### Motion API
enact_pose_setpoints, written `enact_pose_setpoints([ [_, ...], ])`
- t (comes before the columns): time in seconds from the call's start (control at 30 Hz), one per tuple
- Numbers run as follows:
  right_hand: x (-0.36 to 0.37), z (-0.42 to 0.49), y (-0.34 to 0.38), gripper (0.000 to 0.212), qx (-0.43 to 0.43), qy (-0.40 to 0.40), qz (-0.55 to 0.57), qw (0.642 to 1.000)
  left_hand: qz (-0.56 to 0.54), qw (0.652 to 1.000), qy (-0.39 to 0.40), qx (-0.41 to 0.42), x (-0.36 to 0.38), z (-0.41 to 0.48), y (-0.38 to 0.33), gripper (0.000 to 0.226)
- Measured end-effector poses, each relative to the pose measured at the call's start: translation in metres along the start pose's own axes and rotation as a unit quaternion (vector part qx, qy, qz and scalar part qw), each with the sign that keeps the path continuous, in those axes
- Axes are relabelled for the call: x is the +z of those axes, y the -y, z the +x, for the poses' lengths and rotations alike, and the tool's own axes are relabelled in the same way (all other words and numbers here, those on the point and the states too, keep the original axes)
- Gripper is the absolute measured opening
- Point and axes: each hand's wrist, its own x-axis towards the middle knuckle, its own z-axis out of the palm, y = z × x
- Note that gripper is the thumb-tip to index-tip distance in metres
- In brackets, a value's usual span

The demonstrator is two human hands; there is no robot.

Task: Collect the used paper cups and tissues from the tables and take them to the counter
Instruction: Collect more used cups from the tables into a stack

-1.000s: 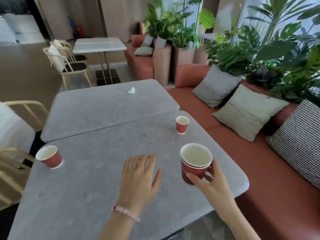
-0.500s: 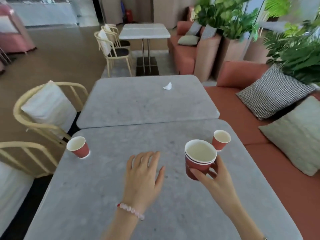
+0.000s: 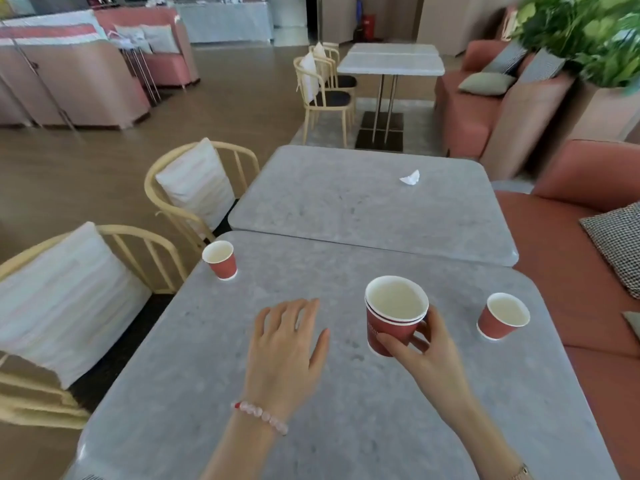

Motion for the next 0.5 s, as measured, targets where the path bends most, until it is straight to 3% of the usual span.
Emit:
enact_pose_setpoints([
  [0.17,0.008,0.005,-0.001,0.058,0.008,0.031,0.008,0.999,0.017,0.999,-0.014,-0.027,0.002,-0.009,0.007,0.033],
  [0.5,0.034,0.012,0.0,0.057,0.016,0.07,0.012,0.997,0.037,0.998,-0.012,-0.055,-0.001,-0.017,0.027,0.036],
])
